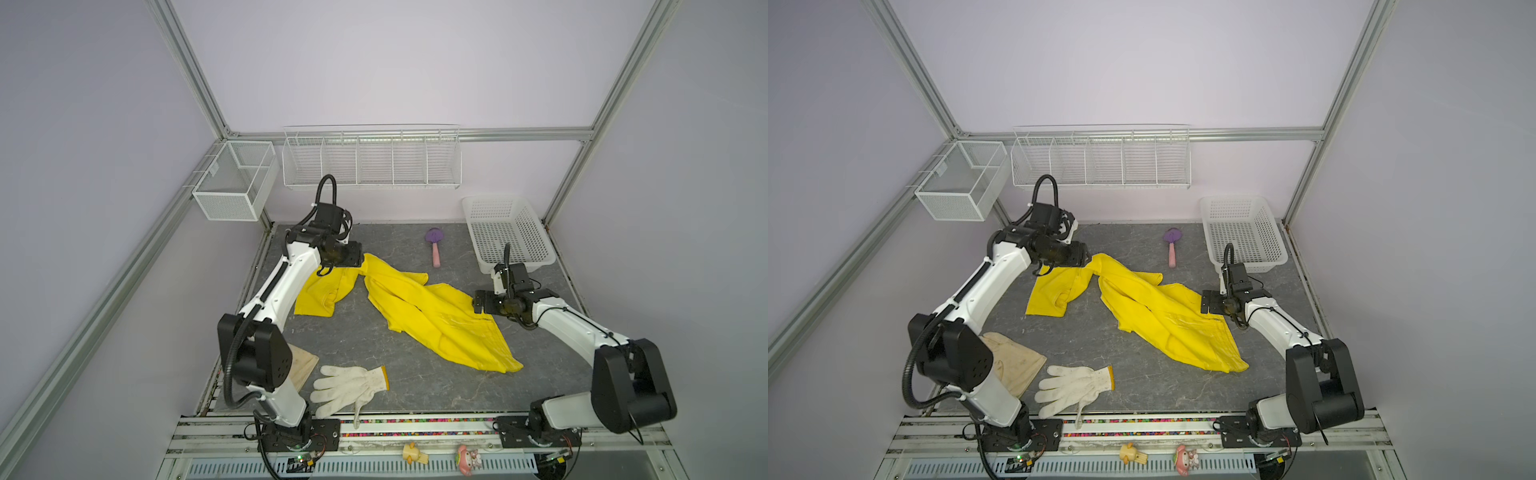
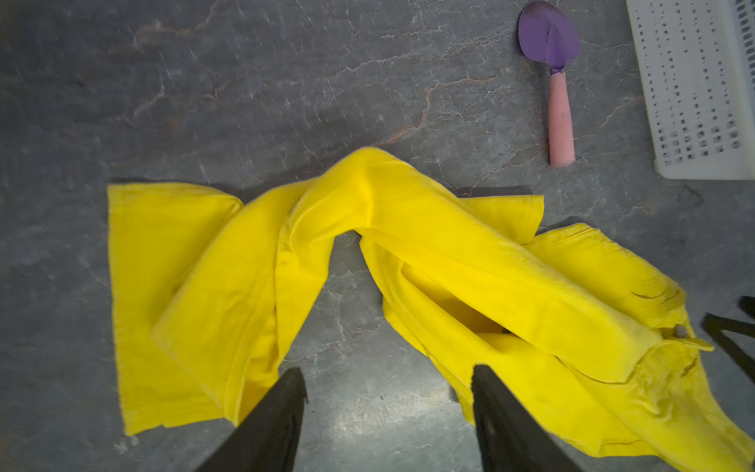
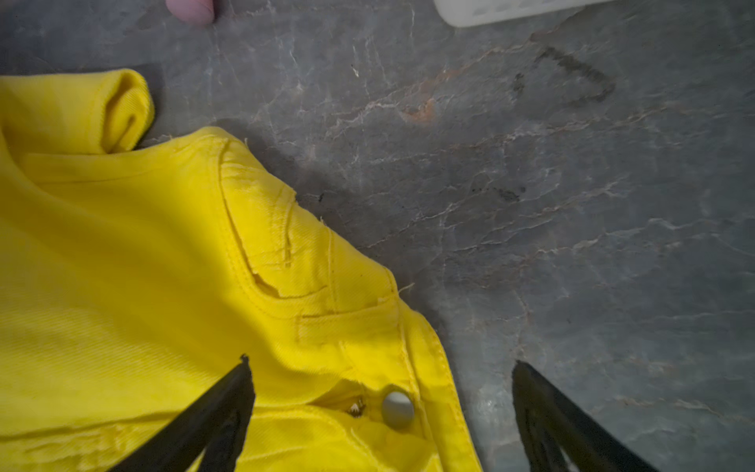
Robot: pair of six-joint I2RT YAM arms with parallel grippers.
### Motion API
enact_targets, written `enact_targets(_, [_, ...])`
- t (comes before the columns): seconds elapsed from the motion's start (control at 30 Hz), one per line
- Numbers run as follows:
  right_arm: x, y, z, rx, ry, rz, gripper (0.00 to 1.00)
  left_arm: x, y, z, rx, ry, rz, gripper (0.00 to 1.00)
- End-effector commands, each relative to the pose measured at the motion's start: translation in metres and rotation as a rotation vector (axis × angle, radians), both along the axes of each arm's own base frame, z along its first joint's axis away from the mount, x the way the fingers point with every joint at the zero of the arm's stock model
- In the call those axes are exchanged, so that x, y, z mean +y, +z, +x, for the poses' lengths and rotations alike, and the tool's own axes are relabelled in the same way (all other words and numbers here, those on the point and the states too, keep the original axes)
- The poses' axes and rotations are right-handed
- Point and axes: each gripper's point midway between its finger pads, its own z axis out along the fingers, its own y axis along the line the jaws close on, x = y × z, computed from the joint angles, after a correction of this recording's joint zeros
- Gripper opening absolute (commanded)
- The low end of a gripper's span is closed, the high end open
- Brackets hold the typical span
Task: Fold and stack the trousers
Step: Flatten out the trousers at the center of the table.
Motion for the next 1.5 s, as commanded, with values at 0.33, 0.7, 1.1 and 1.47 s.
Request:
enact_targets(0.33, [0.026,-0.039,0.026,0.071,0.057,-0.050,0.93,-0.042,-0.101,-0.048,0.172,0.198,-0.319,0.73])
enact_targets(0.7, [0.029,-0.057,0.016,0.108,0.039,-0.057,0.38,-0.074,-0.140,-0.037,0.237,0.213,-0.388,0.69])
enact_targets(1.1, [0.027,-0.029,0.005,0.037,0.027,-0.005,0.13,-0.077,-0.154,-0.027,0.258,0.217,-0.313,0.11])
enact_targets(1.47, [-0.007,0.081,0.012,-0.244,-0.014,-0.123,0.13,-0.001,-0.063,-0.044,0.187,0.137,0.194,0.00])
